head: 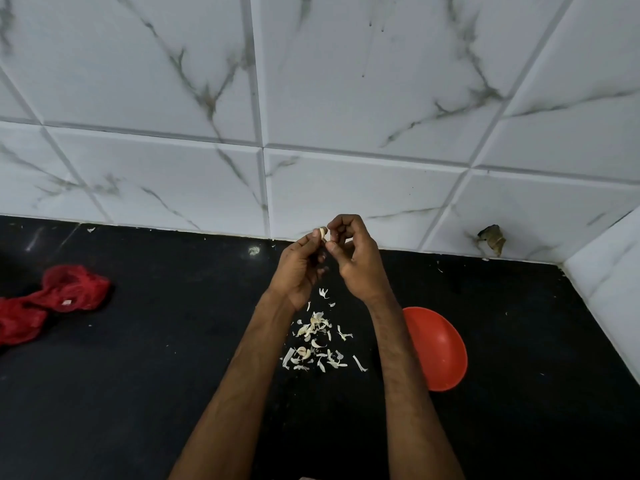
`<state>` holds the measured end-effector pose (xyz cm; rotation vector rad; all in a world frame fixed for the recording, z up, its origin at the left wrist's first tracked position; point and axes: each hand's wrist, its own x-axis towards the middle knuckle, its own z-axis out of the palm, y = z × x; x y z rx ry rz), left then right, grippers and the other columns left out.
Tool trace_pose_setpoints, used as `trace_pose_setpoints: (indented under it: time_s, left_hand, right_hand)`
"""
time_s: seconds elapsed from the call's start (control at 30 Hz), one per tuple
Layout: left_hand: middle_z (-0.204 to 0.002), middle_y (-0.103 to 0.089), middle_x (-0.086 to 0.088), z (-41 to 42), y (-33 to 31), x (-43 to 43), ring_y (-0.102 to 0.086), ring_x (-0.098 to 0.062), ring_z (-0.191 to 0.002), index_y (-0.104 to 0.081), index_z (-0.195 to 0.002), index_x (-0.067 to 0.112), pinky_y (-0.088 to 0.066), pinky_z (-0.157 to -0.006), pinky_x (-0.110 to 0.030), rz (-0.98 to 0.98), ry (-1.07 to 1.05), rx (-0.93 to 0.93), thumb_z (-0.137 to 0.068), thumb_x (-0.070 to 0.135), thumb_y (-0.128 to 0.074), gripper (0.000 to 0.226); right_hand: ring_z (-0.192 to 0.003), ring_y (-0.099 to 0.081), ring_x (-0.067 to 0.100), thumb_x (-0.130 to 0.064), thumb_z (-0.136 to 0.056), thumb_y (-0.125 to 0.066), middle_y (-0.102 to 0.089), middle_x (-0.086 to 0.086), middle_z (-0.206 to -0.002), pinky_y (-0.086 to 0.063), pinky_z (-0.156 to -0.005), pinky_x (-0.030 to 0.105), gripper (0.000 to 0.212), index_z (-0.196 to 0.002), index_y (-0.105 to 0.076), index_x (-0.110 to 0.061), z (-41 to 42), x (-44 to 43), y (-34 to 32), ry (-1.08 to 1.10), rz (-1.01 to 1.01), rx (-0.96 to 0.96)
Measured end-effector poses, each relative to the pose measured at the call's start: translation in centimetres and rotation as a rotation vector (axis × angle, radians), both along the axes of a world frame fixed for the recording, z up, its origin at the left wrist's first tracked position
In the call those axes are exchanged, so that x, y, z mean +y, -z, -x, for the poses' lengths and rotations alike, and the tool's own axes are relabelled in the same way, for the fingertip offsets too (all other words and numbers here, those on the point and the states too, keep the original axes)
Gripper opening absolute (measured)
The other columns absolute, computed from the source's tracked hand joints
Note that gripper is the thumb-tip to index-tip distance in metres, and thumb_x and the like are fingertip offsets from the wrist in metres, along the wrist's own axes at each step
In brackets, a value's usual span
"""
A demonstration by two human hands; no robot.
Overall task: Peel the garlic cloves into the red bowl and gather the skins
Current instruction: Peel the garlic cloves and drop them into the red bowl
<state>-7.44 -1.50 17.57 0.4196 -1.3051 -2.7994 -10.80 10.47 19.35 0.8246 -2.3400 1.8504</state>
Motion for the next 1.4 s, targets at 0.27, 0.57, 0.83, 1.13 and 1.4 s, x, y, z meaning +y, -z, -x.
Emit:
trace_pose_setpoints:
  time_s: [0.27,0.57,0.83,1.13,1.4]
  left_hand:
    - [-0.080,-0.062,0.003,0.0,-0.2,0.2,-0.046,-0.004,-0.059,-0.070,-0.098,0.015,-0.043,-0.049,-0.018,-0.044,-0.022,-0.007,-0.100,0.022,-0.053,0.018]
    - [-0.083,-0.060,0.005,-0.2,-0.4,-0.3,-0.050,-0.006,-0.063,-0.067,-0.109,0.018,-0.041,-0.050,-0.020,-0.036,-0.083,-0.022,-0.097,0.021,-0.059,0.014]
    - [-0.074,-0.069,0.007,-0.5,-0.6,0.1,-0.063,-0.006,-0.064,-0.068,-0.102,0.016,-0.047,-0.052,-0.019,0.029,-0.121,0.011,-0.097,0.014,-0.060,0.010]
    - [-0.083,-0.073,-0.003,-0.5,-0.5,-0.1,-0.070,-0.017,-0.078,-0.069,-0.098,0.006,-0.054,-0.060,-0.029,0.281,-0.167,0.128,-0.095,0.006,-0.063,0.007]
    - [-0.079,-0.074,-0.006,-0.7,-0.6,-0.1,-0.069,-0.021,-0.072,-0.067,-0.092,0.003,-0.056,-0.059,-0.034,0.395,-0.136,0.194,-0.093,0.002,-0.063,0.004]
  right_hand:
    - [-0.081,-0.065,0.005,0.007,-0.092,-0.060,-0.058,-0.001,-0.094,-0.054,-0.074,0.024,0.029,-0.115,-0.056,-0.010,-0.3,0.1,-0.2,-0.066,0.053,-0.114]
    - [-0.087,-0.063,0.007,0.001,-0.088,-0.063,-0.067,-0.003,-0.096,-0.050,-0.077,0.017,0.018,-0.095,-0.066,-0.015,0.1,-0.3,0.1,0.122,-0.036,-0.019]
    - [-0.073,-0.066,0.008,-0.010,-0.087,-0.068,-0.070,-0.003,-0.080,-0.056,-0.070,0.029,0.003,-0.085,-0.070,-0.009,0.1,-1.3,0.5,0.254,-0.156,0.127]
    - [-0.066,-0.067,0.009,-0.009,-0.086,-0.068,-0.071,-0.001,-0.071,-0.056,-0.066,0.031,0.007,-0.080,-0.071,-0.005,-0.2,-1.0,0.2,0.255,-0.143,0.111]
    - [-0.063,-0.066,0.008,-0.015,-0.088,-0.069,-0.070,-0.003,-0.068,-0.055,-0.063,0.025,0.013,-0.080,-0.071,-0.006,-0.3,-0.6,0.3,0.227,-0.180,0.115]
